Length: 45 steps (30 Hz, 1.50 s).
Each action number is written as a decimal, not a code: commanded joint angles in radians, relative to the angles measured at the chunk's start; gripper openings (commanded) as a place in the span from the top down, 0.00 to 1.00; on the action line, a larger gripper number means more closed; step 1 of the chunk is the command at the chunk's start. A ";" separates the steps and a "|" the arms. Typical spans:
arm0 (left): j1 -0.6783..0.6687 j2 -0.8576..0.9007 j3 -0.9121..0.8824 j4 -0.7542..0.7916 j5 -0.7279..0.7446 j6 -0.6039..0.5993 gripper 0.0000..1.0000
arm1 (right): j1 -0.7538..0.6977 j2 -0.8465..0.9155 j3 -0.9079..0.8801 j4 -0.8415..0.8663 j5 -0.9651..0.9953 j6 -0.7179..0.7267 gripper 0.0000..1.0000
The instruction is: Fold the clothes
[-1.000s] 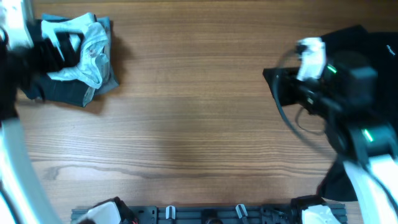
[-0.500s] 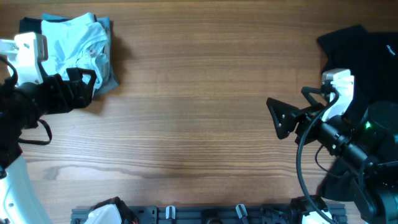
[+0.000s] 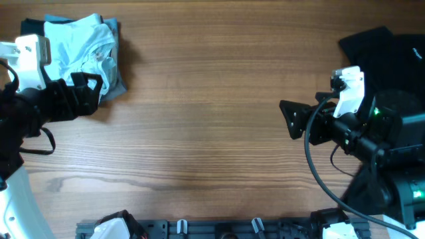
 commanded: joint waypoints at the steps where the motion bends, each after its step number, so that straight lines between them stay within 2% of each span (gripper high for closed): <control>1: -0.001 0.001 -0.005 0.003 -0.006 0.015 0.00 | 0.006 -0.068 -0.064 0.142 0.081 -0.030 0.00; 5: -0.001 0.001 -0.005 0.003 -0.006 0.015 0.00 | 0.006 -0.203 -0.240 0.441 0.081 -0.099 0.00; 9: -0.001 0.001 -0.005 0.003 -0.006 0.015 0.00 | 0.006 -0.347 -0.475 0.720 0.081 -0.109 0.00; 13: -0.001 0.001 -0.005 0.003 -0.006 0.015 0.00 | 0.006 -0.491 -0.716 0.874 0.081 -0.108 0.00; 18: -0.001 0.001 -0.005 0.003 -0.006 0.015 0.00 | 0.006 -0.692 -0.974 0.939 0.080 -0.105 0.00; 22: -0.001 0.001 -0.005 0.003 -0.006 0.015 0.00 | 0.006 -0.875 -1.094 0.936 0.080 -0.095 0.00; 28: -0.001 0.001 -0.005 0.003 -0.006 0.015 0.00 | 0.006 -0.883 -1.205 0.974 0.052 -0.041 0.00; 31: -0.001 0.001 -0.005 0.003 -0.006 0.015 0.00 | 0.006 -0.883 -1.203 0.916 0.055 -0.042 0.00; 45: -0.001 0.001 -0.005 0.003 -0.006 0.016 0.00 | 0.006 -0.877 -1.203 0.912 0.055 -0.042 0.00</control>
